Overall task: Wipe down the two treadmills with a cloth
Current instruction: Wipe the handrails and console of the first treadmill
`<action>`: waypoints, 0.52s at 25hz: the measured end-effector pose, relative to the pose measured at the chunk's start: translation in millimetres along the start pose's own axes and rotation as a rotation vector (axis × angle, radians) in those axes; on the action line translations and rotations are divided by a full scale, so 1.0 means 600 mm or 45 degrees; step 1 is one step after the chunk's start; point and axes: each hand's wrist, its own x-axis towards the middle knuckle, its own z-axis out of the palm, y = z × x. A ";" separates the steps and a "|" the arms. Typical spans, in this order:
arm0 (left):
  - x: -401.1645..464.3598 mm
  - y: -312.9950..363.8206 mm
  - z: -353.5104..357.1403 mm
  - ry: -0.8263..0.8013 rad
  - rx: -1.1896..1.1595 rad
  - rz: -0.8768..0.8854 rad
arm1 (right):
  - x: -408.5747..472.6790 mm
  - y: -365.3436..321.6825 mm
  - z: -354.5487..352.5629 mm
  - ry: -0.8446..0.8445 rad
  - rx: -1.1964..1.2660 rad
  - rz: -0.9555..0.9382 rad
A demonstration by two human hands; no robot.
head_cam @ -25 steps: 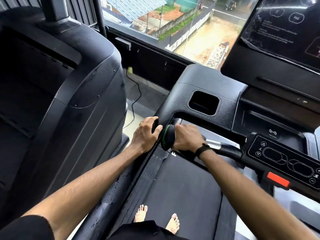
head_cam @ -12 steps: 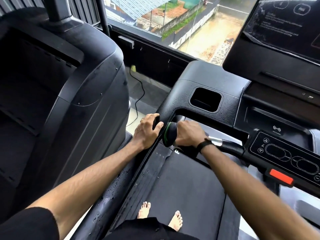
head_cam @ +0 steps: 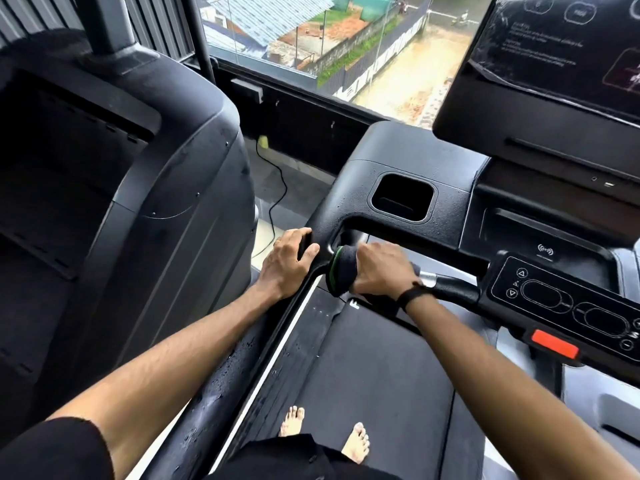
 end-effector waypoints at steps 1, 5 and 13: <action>0.001 -0.001 -0.001 0.004 0.002 0.001 | 0.015 0.007 -0.016 -0.178 0.105 0.009; 0.001 -0.002 0.001 0.009 -0.004 0.004 | 0.020 0.007 -0.016 -0.225 0.175 0.079; 0.002 0.001 -0.002 0.010 0.007 -0.002 | -0.001 0.008 -0.012 -0.100 0.062 0.035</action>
